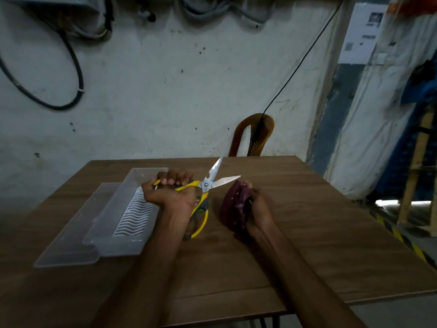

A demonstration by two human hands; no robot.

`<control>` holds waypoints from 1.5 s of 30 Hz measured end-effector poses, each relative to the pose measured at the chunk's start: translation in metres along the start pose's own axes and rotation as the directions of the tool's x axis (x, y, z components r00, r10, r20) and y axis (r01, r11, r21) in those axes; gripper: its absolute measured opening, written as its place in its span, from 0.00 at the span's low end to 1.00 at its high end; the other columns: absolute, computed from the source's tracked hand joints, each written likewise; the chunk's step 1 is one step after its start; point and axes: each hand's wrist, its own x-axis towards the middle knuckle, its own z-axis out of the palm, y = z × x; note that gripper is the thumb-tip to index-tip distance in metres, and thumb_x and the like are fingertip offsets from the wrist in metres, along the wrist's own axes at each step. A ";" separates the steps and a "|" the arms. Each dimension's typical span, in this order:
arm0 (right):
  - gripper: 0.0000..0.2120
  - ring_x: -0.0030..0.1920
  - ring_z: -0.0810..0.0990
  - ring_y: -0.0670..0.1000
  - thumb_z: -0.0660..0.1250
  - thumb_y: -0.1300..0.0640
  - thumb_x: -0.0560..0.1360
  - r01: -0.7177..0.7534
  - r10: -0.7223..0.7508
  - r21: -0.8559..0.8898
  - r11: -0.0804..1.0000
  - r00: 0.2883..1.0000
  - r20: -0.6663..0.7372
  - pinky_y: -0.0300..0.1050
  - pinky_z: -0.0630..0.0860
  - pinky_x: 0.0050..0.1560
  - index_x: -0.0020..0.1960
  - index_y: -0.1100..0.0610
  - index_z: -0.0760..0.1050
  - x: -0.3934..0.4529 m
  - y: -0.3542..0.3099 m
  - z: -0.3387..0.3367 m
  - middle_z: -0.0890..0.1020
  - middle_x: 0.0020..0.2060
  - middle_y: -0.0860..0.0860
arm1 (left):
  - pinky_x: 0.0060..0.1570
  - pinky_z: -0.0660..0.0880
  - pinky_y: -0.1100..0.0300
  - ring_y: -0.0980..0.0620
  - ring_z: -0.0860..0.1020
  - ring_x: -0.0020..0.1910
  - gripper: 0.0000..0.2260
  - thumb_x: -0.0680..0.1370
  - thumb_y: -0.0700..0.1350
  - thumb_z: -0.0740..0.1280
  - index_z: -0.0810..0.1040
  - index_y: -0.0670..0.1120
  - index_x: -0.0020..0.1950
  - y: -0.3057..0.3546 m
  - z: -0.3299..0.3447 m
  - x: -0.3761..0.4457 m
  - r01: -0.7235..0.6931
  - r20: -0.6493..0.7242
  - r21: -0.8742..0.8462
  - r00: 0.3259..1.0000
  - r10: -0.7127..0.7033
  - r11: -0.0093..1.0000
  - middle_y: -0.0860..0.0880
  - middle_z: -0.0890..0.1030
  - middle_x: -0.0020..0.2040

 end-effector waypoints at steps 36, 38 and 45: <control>0.28 0.48 0.87 0.59 0.80 0.69 0.66 0.218 -0.215 0.031 0.975 0.974 -0.069 0.59 0.84 0.52 0.61 0.51 0.76 0.011 0.002 0.001 0.85 0.49 0.60 | 0.29 0.55 0.61 0.52 0.56 0.26 0.08 0.63 0.49 0.58 0.61 0.48 0.28 -0.024 -0.002 -0.012 0.059 0.067 0.143 0.995 -0.069 0.988 0.50 0.60 0.27; 0.28 0.48 0.87 0.59 0.80 0.69 0.66 0.231 -0.224 0.060 0.971 0.968 -0.110 0.59 0.83 0.54 0.60 0.51 0.75 0.014 -0.003 -0.001 0.85 0.49 0.60 | 0.29 0.55 0.61 0.52 0.56 0.26 0.09 0.63 0.50 0.58 0.61 0.48 0.28 -0.024 -0.002 -0.013 0.059 0.058 0.142 0.996 -0.068 0.988 0.50 0.60 0.27; 0.20 0.54 0.83 0.58 0.76 0.52 0.71 0.144 -0.119 0.100 0.985 0.967 -0.223 0.59 0.81 0.53 0.62 0.50 0.77 0.018 -0.023 -0.026 0.83 0.56 0.55 | 0.29 0.54 0.62 0.52 0.56 0.25 0.08 0.63 0.50 0.58 0.61 0.48 0.27 -0.012 -0.001 -0.006 0.040 0.023 0.118 0.999 -0.043 0.992 0.51 0.60 0.26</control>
